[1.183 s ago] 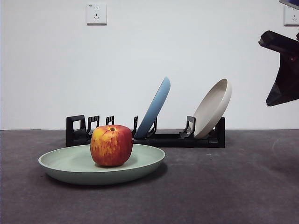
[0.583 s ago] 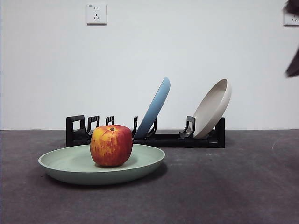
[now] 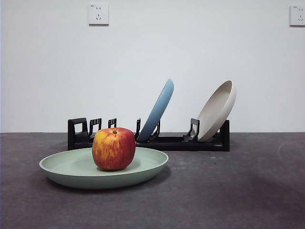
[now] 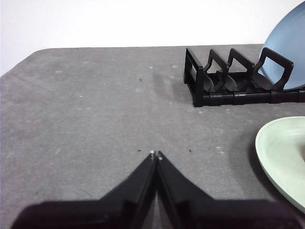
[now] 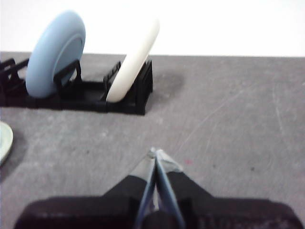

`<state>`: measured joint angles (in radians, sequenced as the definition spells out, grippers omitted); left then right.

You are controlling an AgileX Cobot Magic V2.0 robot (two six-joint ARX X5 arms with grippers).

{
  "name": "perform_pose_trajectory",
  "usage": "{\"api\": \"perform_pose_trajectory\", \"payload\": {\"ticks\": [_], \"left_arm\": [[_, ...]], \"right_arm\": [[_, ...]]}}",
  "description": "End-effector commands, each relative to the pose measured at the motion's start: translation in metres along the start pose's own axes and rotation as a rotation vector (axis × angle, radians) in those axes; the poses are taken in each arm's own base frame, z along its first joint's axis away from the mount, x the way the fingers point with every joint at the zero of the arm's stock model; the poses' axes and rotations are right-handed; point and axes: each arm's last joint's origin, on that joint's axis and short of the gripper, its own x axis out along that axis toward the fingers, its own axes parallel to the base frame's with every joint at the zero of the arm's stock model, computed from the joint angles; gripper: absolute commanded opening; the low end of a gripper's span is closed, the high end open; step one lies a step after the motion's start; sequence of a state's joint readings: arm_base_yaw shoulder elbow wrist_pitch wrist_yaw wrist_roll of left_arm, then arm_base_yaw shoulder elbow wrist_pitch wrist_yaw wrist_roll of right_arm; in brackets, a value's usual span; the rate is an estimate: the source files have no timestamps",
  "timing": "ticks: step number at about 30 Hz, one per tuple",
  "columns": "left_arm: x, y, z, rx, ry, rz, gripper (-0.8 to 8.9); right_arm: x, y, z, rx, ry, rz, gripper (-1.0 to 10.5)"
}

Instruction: Take the green plate from the plate rack,put the plate on the table,take the apple from the table,put the apple in the plate

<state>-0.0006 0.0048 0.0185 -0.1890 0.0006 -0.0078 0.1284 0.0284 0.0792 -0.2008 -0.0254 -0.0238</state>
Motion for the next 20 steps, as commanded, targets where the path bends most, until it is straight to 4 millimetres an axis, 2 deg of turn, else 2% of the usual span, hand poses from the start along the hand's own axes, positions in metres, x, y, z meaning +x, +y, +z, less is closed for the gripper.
{"api": "perform_pose_trajectory", "payload": {"ticks": [1,4,20], "left_arm": [[0.0013,0.0002,-0.0042,0.008,0.009,0.000,-0.04],[0.0013,0.0002,-0.0042,0.008,0.009,0.000,-0.04],[0.0013,0.0002,-0.0042,0.008,0.009,0.000,-0.04]], "right_arm": [[0.0028,-0.0001,-0.0115,-0.006,0.005,-0.003,0.0],[0.0054,0.0000,-0.0202,0.002,0.030,-0.003,0.0],[0.0054,0.0001,-0.0199,0.037,0.029,-0.004,0.0]]}}
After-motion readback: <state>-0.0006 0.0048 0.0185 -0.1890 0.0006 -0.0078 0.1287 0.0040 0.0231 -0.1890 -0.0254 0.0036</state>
